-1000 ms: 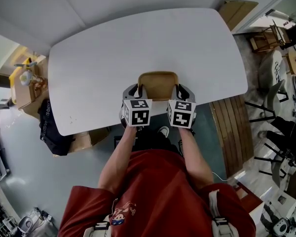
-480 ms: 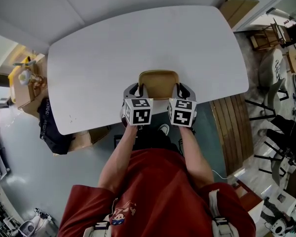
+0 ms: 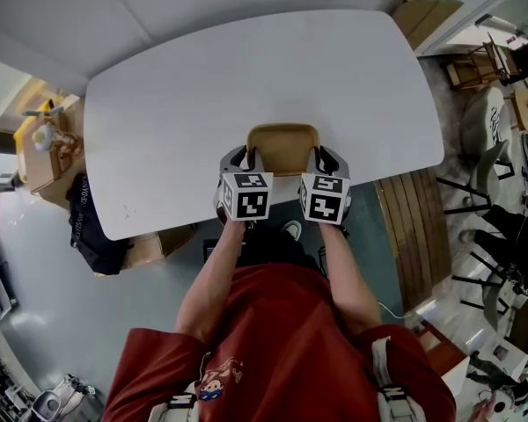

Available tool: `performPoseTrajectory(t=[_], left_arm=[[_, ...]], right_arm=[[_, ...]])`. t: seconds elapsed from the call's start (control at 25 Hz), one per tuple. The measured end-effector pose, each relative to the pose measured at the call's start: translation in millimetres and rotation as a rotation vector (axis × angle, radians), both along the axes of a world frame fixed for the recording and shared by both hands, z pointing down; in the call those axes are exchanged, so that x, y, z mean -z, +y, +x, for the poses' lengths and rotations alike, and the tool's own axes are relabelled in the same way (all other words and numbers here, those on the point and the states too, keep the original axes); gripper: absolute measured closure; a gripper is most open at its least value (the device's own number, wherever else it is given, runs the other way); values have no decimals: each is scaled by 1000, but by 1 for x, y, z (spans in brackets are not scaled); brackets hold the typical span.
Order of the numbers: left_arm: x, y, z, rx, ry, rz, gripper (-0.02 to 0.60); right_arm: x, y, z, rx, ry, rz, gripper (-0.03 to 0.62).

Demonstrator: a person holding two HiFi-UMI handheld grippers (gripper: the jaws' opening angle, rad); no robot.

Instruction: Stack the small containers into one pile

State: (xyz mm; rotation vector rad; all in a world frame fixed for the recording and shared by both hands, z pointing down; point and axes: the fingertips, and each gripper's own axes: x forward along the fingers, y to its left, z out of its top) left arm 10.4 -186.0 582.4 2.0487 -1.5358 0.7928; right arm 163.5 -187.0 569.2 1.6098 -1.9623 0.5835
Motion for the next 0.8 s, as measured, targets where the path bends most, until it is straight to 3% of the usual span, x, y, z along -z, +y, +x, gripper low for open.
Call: performPoseTrajectory(t=[0.8], left_arm=[[2,0,-5,-2,5,2,514]], right_arm=[[7,-2,-6,-3,11,19,562]])
